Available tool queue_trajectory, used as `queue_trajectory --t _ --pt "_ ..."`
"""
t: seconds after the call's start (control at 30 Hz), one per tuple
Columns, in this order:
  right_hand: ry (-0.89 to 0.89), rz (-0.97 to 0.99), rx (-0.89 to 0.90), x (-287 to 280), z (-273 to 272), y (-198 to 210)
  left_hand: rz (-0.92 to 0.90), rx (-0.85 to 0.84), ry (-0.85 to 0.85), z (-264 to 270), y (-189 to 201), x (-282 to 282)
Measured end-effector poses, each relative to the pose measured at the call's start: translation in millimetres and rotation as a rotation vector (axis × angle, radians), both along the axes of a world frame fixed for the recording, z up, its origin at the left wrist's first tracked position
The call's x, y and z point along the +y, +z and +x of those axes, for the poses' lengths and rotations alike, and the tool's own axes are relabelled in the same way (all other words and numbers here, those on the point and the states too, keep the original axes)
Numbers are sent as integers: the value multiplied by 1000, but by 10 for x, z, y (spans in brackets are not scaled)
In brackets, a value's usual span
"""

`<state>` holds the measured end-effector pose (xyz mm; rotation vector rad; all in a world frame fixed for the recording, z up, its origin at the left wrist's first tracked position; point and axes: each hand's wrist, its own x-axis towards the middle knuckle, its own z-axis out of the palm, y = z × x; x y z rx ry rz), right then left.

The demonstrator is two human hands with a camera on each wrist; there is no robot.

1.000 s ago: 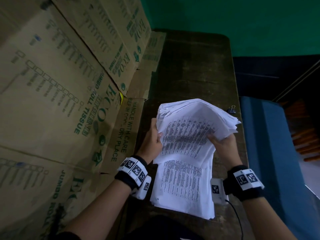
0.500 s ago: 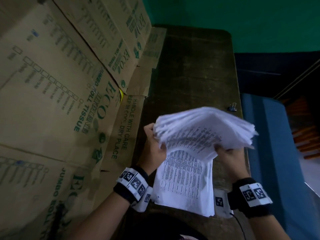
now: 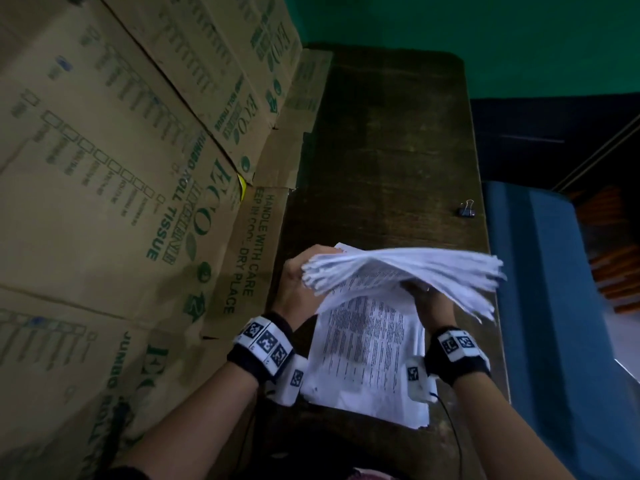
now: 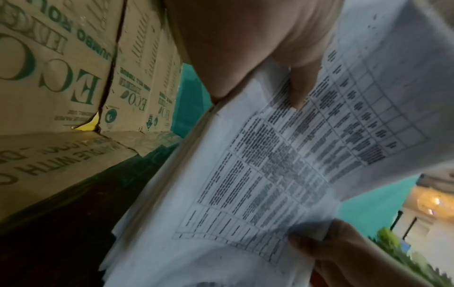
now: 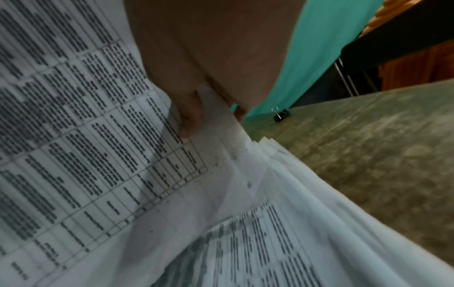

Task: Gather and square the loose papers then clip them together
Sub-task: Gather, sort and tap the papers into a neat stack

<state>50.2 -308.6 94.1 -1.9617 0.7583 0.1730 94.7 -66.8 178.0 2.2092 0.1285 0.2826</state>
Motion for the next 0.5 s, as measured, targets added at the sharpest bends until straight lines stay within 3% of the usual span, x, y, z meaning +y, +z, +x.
queue_trajectory --t 0.03,0.13,0.2,0.3,0.37,0.5 --pt "-2 0 -123 -42 18 5 -241 76 -252 -90 -26 96" --pt "-5 110 -282 -159 -99 227 -498 147 -410 -132 216 40" --pt "-2 269 -359 -227 -169 471 -442 110 -446 -72 148 0" --pt "177 218 -592 -272 -174 905 -323 174 -491 -5 166 -69" --pt "229 210 -606 -246 -116 1070 -400 183 -458 46 137 -24" --pt "143 187 -722 -154 -116 1179 -493 137 -408 69 197 -55"
